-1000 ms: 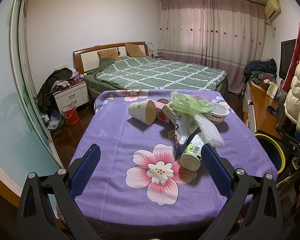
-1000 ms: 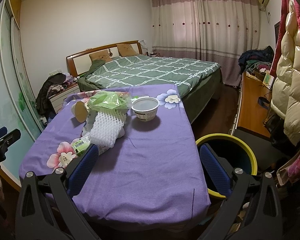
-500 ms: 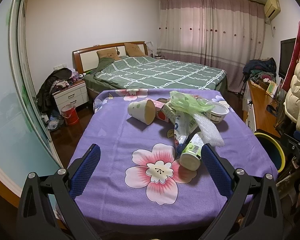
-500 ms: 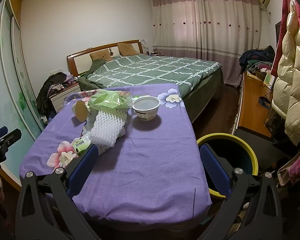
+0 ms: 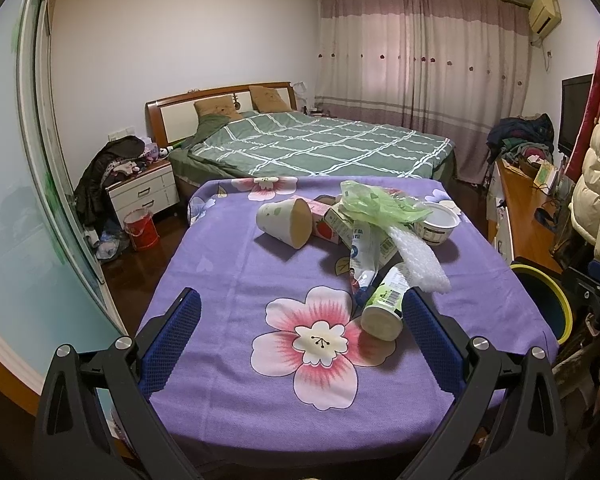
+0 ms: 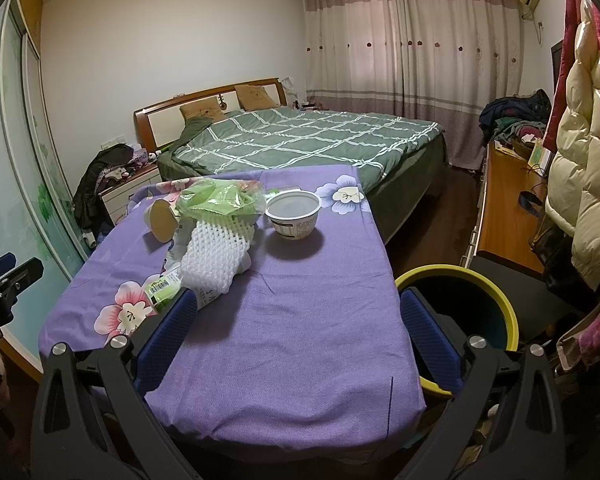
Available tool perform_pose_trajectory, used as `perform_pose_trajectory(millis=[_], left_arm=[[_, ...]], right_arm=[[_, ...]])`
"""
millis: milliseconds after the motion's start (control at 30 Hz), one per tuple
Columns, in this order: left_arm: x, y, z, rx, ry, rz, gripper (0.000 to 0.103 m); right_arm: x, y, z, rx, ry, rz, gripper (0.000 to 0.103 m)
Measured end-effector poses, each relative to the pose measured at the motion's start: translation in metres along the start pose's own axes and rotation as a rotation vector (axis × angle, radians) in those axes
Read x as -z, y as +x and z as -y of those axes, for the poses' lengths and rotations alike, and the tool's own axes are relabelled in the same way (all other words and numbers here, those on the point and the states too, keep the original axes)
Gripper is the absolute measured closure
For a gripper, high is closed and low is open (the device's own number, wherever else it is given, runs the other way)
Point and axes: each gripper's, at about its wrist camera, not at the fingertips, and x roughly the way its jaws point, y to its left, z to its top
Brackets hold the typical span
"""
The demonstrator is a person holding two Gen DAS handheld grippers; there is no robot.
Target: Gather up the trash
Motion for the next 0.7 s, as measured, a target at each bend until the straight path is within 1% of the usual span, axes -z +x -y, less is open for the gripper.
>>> perform_pose_trajectory(millis=[700], left_arm=[[-0.0018, 0.0022, -0.0002, 0.0, 0.005, -0.005, 0.004]], right_arm=[[0.002, 0.0021, -0.0025, -0.001, -0.002, -0.002, 0.006]])
